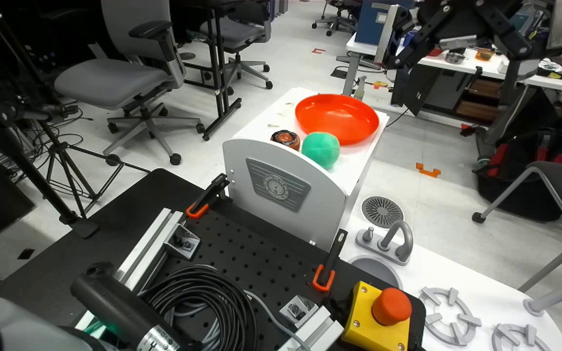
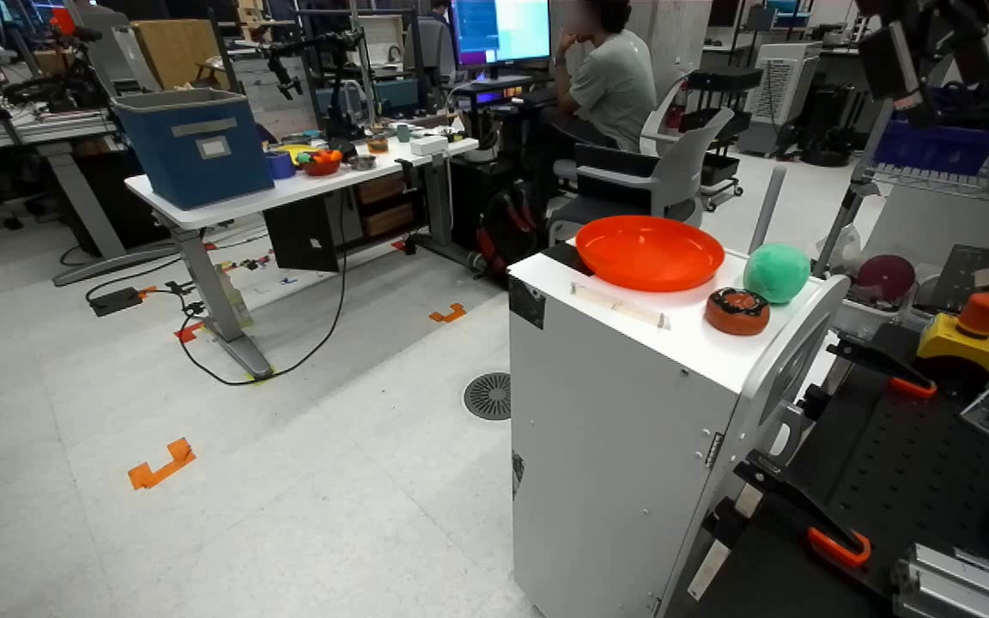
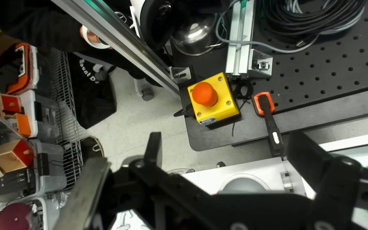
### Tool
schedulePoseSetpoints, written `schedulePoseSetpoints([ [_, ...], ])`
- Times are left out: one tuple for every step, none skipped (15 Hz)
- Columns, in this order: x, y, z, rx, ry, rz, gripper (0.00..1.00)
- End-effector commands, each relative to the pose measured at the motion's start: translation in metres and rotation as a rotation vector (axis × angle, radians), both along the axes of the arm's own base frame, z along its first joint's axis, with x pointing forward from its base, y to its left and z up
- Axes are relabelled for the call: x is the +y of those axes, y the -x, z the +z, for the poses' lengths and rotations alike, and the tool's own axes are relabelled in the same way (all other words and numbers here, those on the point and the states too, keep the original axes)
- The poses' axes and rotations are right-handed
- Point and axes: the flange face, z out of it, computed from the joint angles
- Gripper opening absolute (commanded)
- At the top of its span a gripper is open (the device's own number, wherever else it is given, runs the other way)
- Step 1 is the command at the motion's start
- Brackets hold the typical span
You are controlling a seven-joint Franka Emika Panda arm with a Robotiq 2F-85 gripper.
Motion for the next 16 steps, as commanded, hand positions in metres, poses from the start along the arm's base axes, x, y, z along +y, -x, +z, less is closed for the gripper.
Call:
schedulePoseSetpoints([
  [0.0,-0.003,0.006,-0.009,-0.007,0.004,1.0],
  [0.0,-0.003,0.004,0.002,-0.019,0.003,1.0],
  [0.0,-0.002,0.002,0.003,-0.049,-0.005,1.0],
  [0.001,-0.002,0.0,0.004,-0.075,-0.015,1.0],
  [0.002,-0.001,-0.003,0.002,-0.106,-0.03,1.0],
  [0.003,-0.001,-0.005,-0.004,-0.129,-0.041,1.0],
  [0.004,-0.001,-0.007,-0.009,-0.147,-0.049,1.0],
  [0.005,-0.002,-0.008,-0.011,-0.164,-0.057,1.0],
  [0.005,-0.002,-0.009,-0.012,-0.178,-0.062,1.0],
  [0.006,-0.002,-0.011,-0.015,-0.193,-0.068,1.0],
  [0.006,-0.002,-0.012,-0.017,-0.206,-0.071,1.0],
  [0.006,-0.003,-0.014,-0.021,-0.218,-0.073,1.0],
  [0.006,-0.004,-0.015,-0.024,-0.228,-0.074,1.0],
  [0.005,-0.004,-0.016,-0.022,-0.236,-0.068,1.0],
  [0.004,-0.004,-0.017,-0.018,-0.245,-0.064,1.0],
  [0.003,-0.004,-0.017,-0.012,-0.248,-0.059,1.0],
])
